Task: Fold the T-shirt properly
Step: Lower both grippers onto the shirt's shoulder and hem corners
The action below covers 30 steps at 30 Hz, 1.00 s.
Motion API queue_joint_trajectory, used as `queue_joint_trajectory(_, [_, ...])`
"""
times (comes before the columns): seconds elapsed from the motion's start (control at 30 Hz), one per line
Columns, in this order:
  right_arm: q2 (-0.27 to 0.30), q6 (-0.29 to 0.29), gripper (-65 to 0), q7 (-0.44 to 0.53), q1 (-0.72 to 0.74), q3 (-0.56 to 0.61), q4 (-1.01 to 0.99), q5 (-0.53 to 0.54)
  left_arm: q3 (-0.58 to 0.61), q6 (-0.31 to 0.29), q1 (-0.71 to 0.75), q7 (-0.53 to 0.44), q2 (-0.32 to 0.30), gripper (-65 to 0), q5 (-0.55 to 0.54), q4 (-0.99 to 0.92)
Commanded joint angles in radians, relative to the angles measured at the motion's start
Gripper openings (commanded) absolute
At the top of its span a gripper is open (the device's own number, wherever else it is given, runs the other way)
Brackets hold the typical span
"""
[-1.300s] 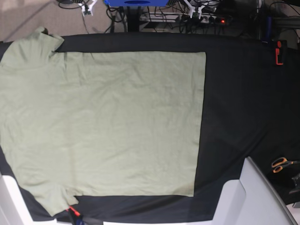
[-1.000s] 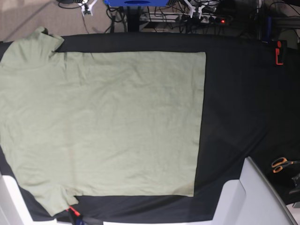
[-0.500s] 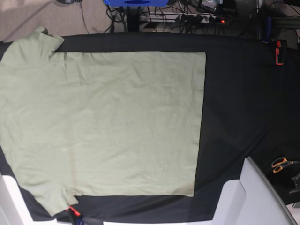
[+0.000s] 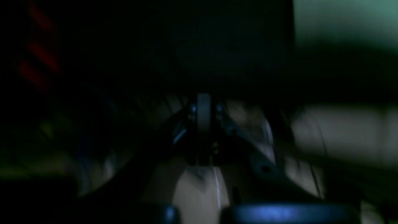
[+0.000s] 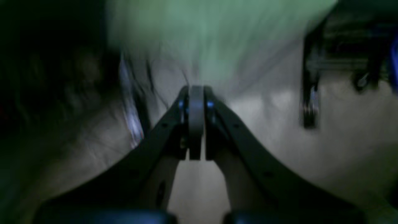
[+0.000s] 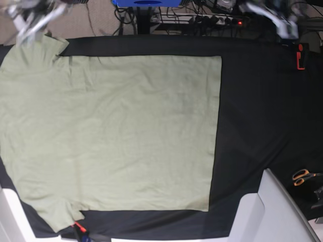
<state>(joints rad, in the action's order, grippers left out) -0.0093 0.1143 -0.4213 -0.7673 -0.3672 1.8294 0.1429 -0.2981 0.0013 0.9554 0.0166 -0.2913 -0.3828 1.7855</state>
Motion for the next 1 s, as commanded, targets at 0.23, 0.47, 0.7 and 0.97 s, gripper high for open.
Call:
queue_joint_trajectory(0.23, [0.058,0.390,-18.2,-0.156,0.332,-0.385,-0.064,0.338,-0.056,-0.004,-0.082,0.000,-0.010,-48.2,-0.003,0.095])
queue_joint_trajectory(0.47, [0.145,0.584,-12.9,-0.391,0.619,-0.752,-0.434,0.384,-0.068,-0.197,-0.183,0.245,0.048,-53.3,-0.003,0.090])
queue_joint_trajectory(0.7, [0.242,0.584,-12.8,-0.403,0.671,-0.791,-0.738,0.389,-0.180,-0.271,-0.260,0.392,0.126,-53.3,-0.003,0.086])
queue_joint_trajectory(0.97, [0.220,0.584,-12.8,-0.405,0.639,-0.786,-0.798,0.387,-0.191,-0.274,-0.273,0.428,0.134,-53.5,-0.003,0.084])
